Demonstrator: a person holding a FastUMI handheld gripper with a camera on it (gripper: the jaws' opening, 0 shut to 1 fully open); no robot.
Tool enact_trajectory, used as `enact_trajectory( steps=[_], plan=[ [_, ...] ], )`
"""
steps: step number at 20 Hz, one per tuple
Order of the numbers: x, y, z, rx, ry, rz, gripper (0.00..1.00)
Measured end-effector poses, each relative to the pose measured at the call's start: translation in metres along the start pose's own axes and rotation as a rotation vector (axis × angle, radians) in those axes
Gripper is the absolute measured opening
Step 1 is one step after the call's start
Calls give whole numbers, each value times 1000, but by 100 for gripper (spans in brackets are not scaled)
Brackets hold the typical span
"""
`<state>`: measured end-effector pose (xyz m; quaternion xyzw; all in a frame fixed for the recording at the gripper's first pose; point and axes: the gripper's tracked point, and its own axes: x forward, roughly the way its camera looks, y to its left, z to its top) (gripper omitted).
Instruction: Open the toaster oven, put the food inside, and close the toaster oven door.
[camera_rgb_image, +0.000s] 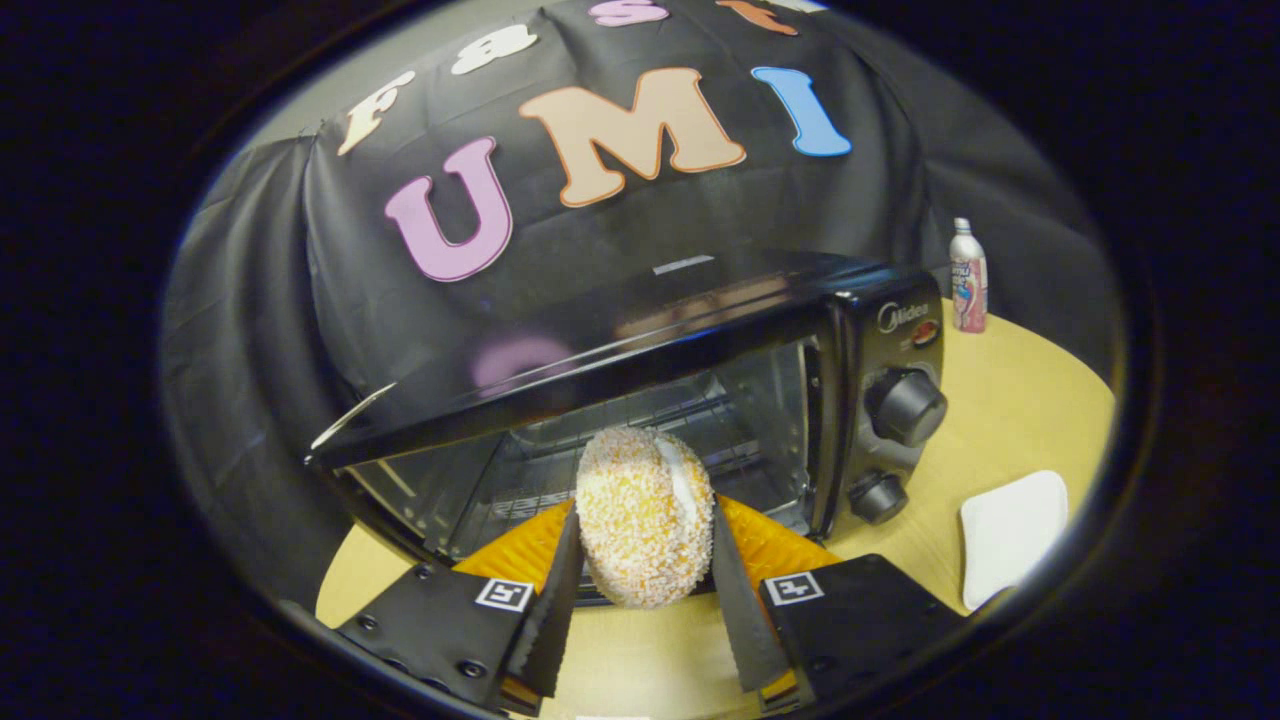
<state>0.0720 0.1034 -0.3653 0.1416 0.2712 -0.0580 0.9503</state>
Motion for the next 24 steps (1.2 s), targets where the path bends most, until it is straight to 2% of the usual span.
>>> enact_trajectory(
  steps=[7,16,23,24],
  plan=[
    [31,-8,6,45,-19,-55,69],
    [45,-8,6,-26,-21,-63,69],
    [42,-3,3,-80,-35,-16,95],
    [41,-2,3,-84,-36,-14,95]
  ],
)
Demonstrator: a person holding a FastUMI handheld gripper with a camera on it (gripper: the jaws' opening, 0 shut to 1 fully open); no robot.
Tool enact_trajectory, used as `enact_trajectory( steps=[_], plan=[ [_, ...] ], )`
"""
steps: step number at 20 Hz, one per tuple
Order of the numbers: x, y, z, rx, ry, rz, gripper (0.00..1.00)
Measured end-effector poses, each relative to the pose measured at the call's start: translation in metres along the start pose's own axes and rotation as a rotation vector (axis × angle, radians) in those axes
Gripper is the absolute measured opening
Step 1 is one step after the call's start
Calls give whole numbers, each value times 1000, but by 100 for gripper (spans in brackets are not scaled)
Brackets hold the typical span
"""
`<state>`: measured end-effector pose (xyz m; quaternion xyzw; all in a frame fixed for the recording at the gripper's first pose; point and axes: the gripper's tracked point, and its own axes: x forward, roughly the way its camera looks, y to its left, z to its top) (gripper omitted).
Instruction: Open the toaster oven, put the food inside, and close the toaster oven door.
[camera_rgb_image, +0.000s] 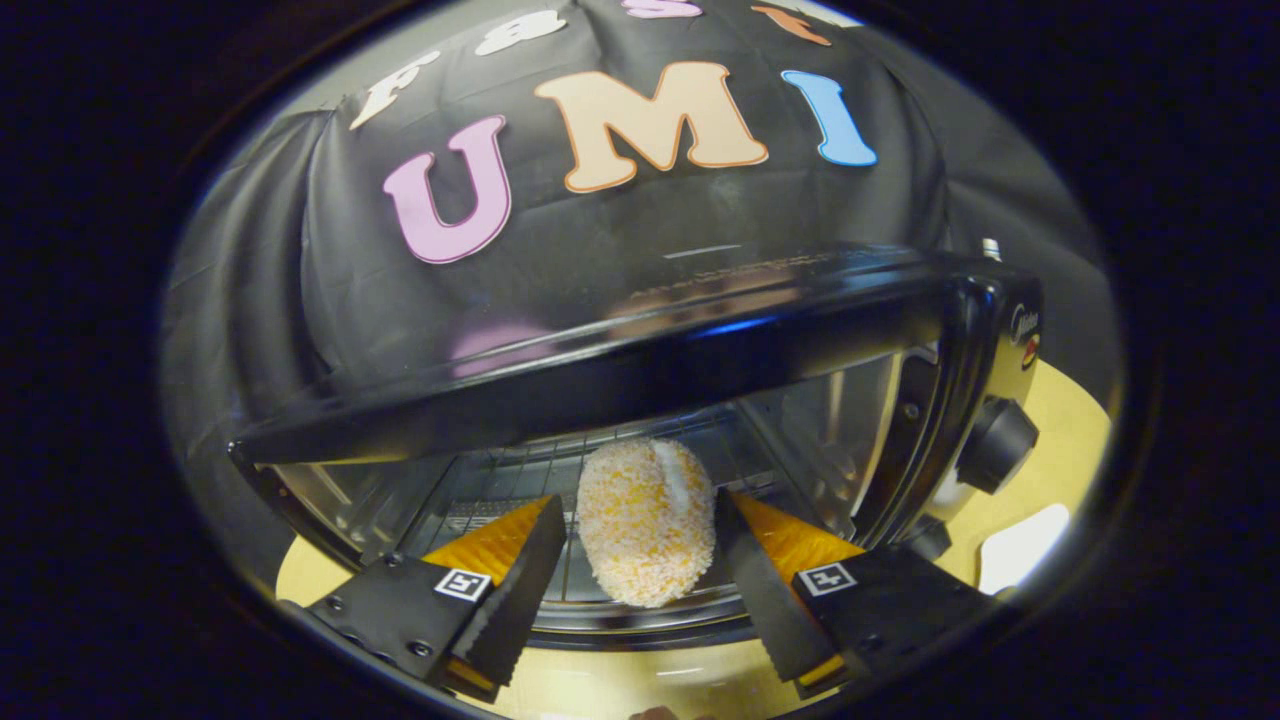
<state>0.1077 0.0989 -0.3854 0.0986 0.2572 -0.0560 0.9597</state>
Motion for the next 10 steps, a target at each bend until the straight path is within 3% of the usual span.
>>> enact_trajectory(
  steps=[5,10],
  plan=[
    [-5,-7,-5,-23,18,-13,96],
    [-28,-12,7,-59,-45,-9,96]
  ],
)
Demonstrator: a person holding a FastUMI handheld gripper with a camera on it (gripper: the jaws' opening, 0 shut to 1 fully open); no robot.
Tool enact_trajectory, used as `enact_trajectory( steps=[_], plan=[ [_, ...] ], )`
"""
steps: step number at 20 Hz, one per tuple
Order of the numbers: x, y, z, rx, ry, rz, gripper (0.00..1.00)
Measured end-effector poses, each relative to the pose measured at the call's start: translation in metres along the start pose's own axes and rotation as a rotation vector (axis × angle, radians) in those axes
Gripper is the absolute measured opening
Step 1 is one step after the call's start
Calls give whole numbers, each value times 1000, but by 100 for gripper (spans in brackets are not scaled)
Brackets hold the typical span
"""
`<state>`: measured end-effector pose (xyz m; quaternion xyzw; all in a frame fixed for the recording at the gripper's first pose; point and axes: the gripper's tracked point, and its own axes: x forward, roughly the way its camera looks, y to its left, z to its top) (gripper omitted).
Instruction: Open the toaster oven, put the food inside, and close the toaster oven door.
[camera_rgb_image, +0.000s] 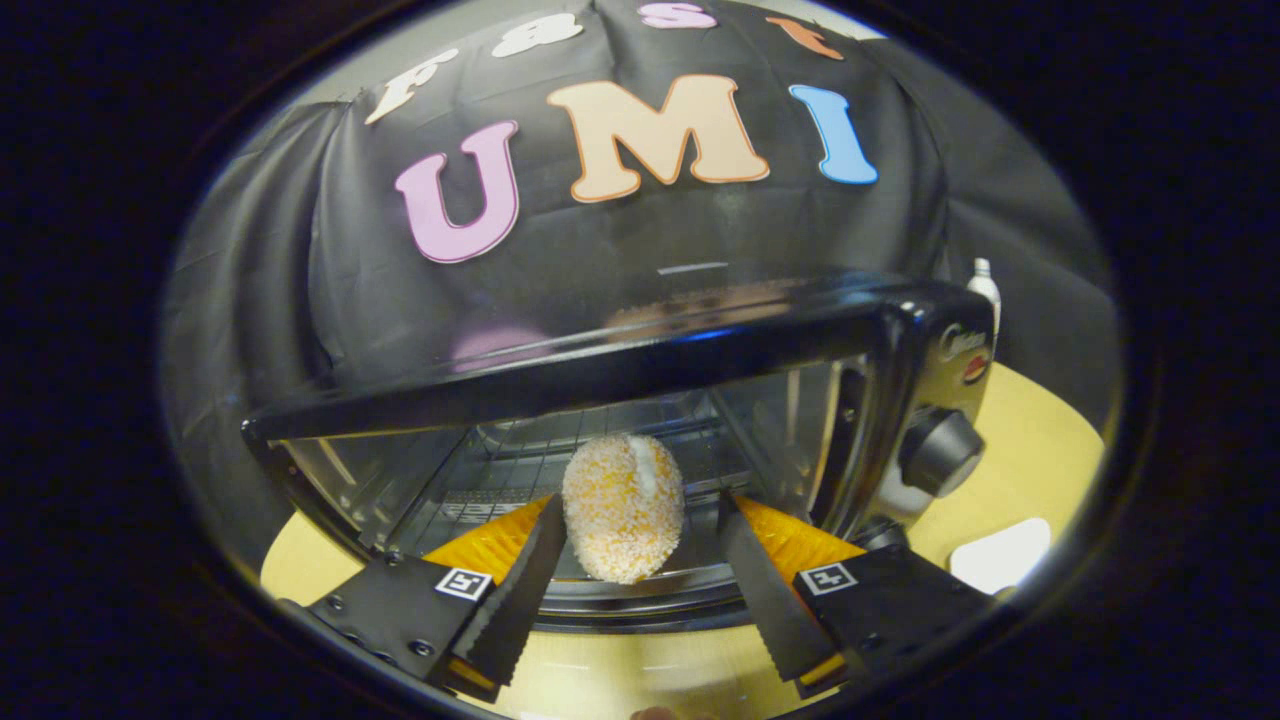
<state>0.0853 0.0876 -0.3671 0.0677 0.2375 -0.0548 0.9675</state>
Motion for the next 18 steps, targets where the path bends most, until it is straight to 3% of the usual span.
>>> enact_trajectory(
  steps=[11,18],
  plan=[
    [-106,-3,8,-14,-81,134,96],
    [-172,-29,-37,-25,-30,134,96]
  ],
)
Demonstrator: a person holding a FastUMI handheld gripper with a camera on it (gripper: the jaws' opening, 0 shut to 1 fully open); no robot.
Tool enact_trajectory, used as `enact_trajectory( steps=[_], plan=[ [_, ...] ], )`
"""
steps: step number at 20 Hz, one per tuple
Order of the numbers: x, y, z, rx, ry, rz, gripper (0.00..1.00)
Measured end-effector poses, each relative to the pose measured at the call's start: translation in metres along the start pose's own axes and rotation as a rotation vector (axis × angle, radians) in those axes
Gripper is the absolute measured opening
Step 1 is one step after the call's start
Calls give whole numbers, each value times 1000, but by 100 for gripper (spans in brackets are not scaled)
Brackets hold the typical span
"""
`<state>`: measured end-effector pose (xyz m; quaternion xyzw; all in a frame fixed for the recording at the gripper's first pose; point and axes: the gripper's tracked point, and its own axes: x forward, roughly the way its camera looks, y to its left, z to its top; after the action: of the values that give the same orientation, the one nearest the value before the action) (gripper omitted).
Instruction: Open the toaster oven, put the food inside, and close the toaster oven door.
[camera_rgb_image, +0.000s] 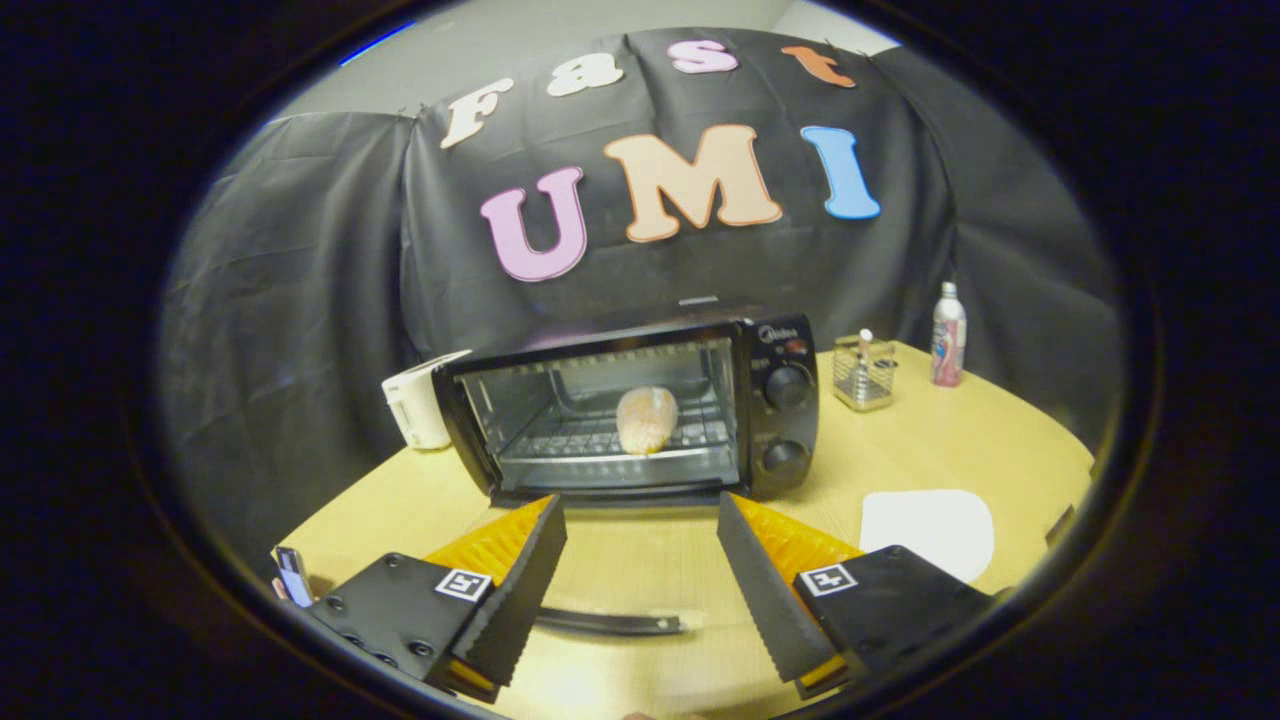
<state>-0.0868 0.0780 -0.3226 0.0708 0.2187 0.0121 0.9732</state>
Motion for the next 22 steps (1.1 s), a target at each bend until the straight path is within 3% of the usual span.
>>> enact_trajectory(
  steps=[6,12,22],
  plan=[
    [-36,0,-63,11,112,-16,96],
    [-39,24,-108,19,209,31,96],
    [-14,24,-119,-6,207,-18,96]
  ],
)
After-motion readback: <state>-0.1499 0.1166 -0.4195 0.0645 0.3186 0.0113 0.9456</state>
